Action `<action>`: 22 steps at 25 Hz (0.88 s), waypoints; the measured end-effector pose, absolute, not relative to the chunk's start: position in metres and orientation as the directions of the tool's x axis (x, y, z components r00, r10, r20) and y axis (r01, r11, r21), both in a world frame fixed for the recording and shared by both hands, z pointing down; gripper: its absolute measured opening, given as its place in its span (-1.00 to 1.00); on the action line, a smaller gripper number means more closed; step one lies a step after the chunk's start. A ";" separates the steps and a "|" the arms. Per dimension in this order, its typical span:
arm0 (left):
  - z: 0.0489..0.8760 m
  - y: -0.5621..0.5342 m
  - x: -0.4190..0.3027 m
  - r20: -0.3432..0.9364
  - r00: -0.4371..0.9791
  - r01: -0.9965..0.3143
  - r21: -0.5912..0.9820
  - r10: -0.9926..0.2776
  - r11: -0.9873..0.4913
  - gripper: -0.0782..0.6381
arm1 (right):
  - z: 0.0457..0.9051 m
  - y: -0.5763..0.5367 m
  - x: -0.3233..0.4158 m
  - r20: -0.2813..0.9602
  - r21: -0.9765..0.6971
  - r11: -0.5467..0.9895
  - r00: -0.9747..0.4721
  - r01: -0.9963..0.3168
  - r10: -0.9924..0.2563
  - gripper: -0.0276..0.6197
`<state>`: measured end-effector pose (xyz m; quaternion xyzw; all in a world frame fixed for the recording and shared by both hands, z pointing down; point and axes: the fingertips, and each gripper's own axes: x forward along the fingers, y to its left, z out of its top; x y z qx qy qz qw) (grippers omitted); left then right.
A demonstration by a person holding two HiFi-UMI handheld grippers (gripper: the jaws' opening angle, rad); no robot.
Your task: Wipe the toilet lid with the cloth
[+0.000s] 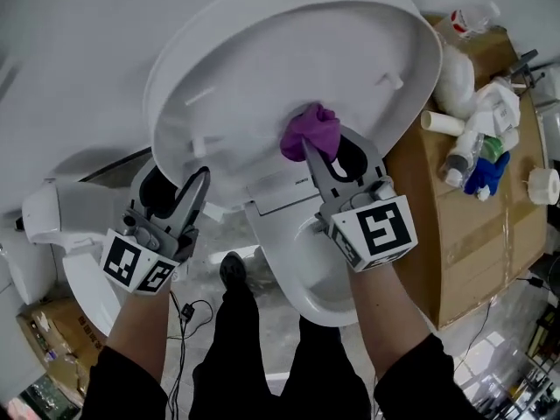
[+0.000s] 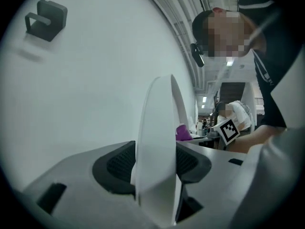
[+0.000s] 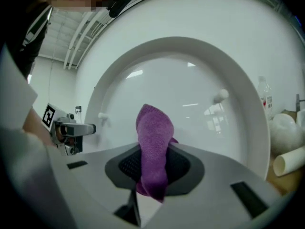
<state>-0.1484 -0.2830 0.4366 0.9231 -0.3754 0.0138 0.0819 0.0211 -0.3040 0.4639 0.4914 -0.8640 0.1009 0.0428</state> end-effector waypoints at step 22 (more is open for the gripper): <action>0.492 -0.278 -0.135 0.086 0.775 -0.631 0.161 -0.626 -0.759 -0.16 | 0.510 -0.293 0.006 0.205 -0.124 0.477 -0.492 -0.870 -0.846 -0.62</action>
